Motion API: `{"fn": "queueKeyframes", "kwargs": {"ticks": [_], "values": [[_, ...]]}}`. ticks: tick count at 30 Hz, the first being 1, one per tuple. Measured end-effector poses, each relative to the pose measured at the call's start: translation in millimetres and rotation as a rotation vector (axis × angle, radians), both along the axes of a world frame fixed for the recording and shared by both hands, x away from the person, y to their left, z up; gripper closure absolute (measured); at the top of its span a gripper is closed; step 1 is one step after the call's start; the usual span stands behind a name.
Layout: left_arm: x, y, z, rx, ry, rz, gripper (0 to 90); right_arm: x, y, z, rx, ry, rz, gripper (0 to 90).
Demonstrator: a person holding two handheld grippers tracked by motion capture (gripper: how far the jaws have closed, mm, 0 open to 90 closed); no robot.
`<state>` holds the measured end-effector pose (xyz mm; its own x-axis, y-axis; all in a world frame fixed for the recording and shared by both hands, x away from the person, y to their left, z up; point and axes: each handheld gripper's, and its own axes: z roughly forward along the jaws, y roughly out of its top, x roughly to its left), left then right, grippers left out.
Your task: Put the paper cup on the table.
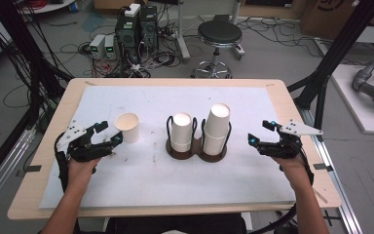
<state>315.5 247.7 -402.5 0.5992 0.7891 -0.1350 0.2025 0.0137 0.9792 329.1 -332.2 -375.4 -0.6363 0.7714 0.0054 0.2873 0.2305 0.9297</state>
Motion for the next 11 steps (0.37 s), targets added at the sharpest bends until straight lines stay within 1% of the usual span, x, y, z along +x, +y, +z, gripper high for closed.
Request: {"fn": "queueKeyframes", "kwargs": {"ticks": [6, 7, 9, 11], "values": [[0.4, 0.0, 0.2, -0.004, 0.002, 0.002, 22.6, -1.0, -0.5, -0.1, 0.002, 0.003, -0.002, 19.9], [0.8, -0.3, 0.1, -0.009, 0.001, 0.005, 22.6, -0.7, -0.8, -0.1, 0.002, -0.001, -0.003, 19.8], [2.2, -0.8, 0.3, -0.006, -0.001, 0.008, 22.6, -1.1, -0.4, 0.1, -0.005, -0.005, -0.009, 19.8], [4.2, -0.3, 0.5, -0.001, -0.002, 0.014, 22.6, -0.6, -0.3, 0.5, -0.012, -0.020, -0.009, 19.8]]}}
